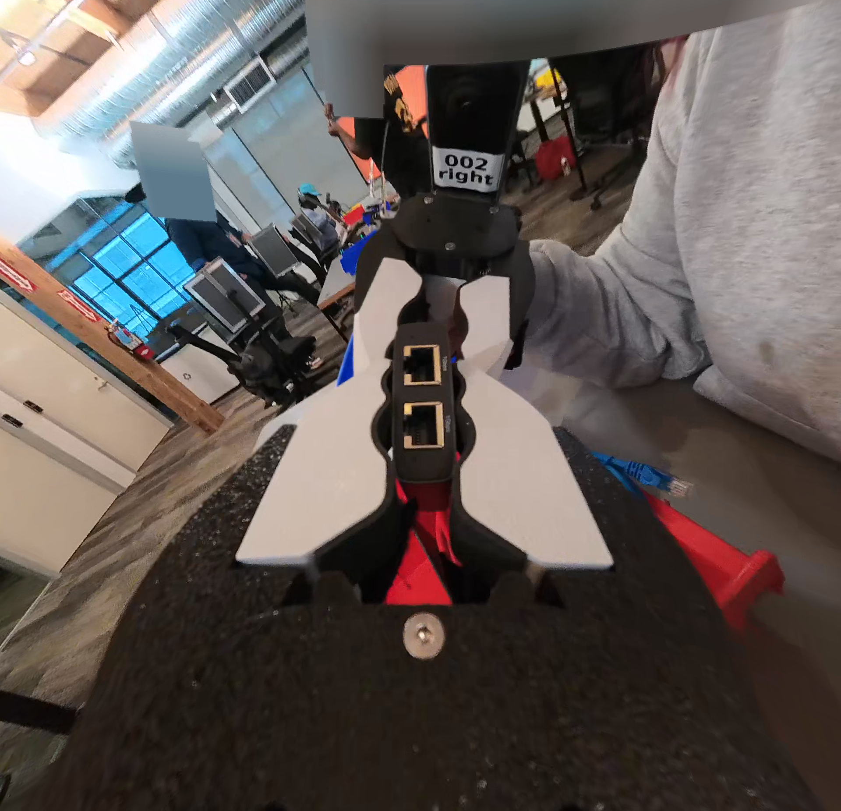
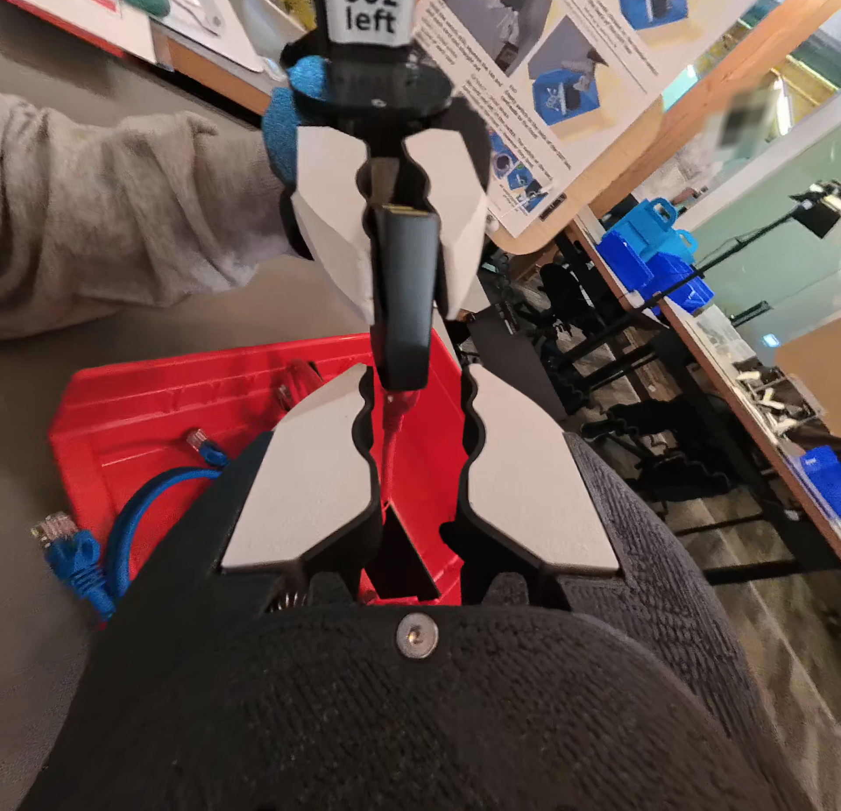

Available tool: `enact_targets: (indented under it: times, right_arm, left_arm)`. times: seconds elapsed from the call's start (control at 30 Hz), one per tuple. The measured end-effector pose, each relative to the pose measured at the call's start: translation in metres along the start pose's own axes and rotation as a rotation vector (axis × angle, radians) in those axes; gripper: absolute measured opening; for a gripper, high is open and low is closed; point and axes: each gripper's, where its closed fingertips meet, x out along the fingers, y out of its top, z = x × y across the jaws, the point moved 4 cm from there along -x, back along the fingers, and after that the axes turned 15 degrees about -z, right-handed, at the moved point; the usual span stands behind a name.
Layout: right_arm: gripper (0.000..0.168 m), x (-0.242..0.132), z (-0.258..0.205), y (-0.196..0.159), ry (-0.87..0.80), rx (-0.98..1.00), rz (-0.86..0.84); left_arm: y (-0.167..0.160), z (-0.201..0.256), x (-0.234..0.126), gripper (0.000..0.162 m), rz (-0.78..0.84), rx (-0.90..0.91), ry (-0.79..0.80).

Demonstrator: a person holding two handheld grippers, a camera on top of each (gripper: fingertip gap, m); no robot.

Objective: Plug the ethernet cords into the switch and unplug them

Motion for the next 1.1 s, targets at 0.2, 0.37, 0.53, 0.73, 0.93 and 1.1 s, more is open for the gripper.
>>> enact_targets:
  times: [0.2,0.37,0.53,0.73,0.93,1.1]
  right_arm:
    - [0.022,0.002,-0.010,0.005,0.040,-0.060,0.053]
    - [0.020,-0.009,0.002,0.011,0.021,0.001,0.178]
    - [0.019,-0.023,0.011,0.014,0.031,0.064,0.305]
    - [0.019,-0.028,0.013,0.014,0.072,0.100,0.366]
    - [0.021,-0.026,0.014,0.006,0.032,0.068,0.252]
    - [0.034,-0.022,0.004,-0.005,-0.037,-0.067,0.025]
  left_arm:
    - [0.008,0.006,0.005,0.020,0.000,-0.018,-0.034]
    - [0.021,-0.004,-0.002,0.038,0.137,-0.130,-0.005]
    - [0.019,-0.016,-0.017,0.044,0.325,-0.211,-0.001]
    - [0.013,-0.015,-0.006,0.025,0.310,-0.195,-0.010]
    - [0.012,-0.012,-0.001,0.021,0.168,-0.096,0.062]
    - [0.004,-0.004,0.011,0.021,-0.168,0.057,0.157]
